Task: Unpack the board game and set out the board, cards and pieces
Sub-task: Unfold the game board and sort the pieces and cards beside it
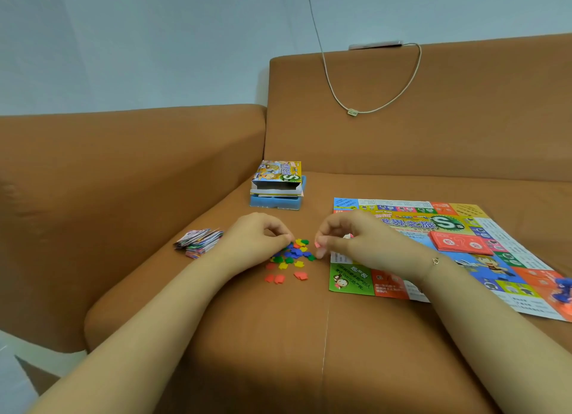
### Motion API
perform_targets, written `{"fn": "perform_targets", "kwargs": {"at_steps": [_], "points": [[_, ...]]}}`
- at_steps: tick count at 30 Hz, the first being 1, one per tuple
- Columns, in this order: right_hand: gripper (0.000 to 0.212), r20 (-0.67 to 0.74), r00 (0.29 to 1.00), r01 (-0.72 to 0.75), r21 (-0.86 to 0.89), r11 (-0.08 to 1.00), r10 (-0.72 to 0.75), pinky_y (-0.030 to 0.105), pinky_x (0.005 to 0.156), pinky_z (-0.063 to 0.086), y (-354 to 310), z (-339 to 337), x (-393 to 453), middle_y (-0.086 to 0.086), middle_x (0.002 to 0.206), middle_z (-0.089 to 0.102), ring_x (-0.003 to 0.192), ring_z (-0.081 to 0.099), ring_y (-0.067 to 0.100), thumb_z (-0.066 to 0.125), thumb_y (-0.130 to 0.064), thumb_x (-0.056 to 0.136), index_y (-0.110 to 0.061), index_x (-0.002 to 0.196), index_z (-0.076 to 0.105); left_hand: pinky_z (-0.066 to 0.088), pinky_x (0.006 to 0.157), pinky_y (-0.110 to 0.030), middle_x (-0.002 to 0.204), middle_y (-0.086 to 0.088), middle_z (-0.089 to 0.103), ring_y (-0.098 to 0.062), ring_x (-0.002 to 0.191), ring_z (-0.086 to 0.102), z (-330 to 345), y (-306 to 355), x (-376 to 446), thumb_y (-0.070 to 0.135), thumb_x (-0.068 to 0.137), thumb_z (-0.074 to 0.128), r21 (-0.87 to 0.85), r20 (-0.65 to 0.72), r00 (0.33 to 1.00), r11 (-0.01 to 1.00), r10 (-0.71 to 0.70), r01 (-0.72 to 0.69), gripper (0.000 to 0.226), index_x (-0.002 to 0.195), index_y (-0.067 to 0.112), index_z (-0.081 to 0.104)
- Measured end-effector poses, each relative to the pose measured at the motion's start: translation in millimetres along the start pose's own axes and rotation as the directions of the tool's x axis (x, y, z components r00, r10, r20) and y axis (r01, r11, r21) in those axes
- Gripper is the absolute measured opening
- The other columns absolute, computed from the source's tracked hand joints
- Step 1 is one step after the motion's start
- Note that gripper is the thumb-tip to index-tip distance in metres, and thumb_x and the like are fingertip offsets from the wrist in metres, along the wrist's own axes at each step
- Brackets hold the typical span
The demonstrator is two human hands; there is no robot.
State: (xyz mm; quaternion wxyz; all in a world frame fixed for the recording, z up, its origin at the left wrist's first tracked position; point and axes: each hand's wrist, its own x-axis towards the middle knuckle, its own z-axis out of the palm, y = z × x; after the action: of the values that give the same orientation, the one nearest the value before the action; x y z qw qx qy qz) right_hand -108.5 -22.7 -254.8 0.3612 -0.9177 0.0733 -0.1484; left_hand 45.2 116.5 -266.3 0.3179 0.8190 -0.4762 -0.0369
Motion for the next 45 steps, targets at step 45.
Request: {"fn": "perform_targets", "kwargs": {"at_steps": [45], "points": [[0.013, -0.133, 0.991, -0.017, -0.045, 0.999, 0.011, 0.034, 0.069, 0.051, -1, 1, -2, -0.004, 0.074, 0.073, 0.073, 0.064, 0.010, 0.057, -0.017, 0.092, -0.018, 0.081, 0.064, 0.043, 0.053, -0.012, 0.069, 0.012, 0.066, -0.001, 0.063, 0.058, 3, 22, 5, 0.021, 0.078, 0.069, -0.075, -0.099, 0.989, 0.992, -0.109, 0.101, 0.007, 0.074, 0.022, 0.074]]}}
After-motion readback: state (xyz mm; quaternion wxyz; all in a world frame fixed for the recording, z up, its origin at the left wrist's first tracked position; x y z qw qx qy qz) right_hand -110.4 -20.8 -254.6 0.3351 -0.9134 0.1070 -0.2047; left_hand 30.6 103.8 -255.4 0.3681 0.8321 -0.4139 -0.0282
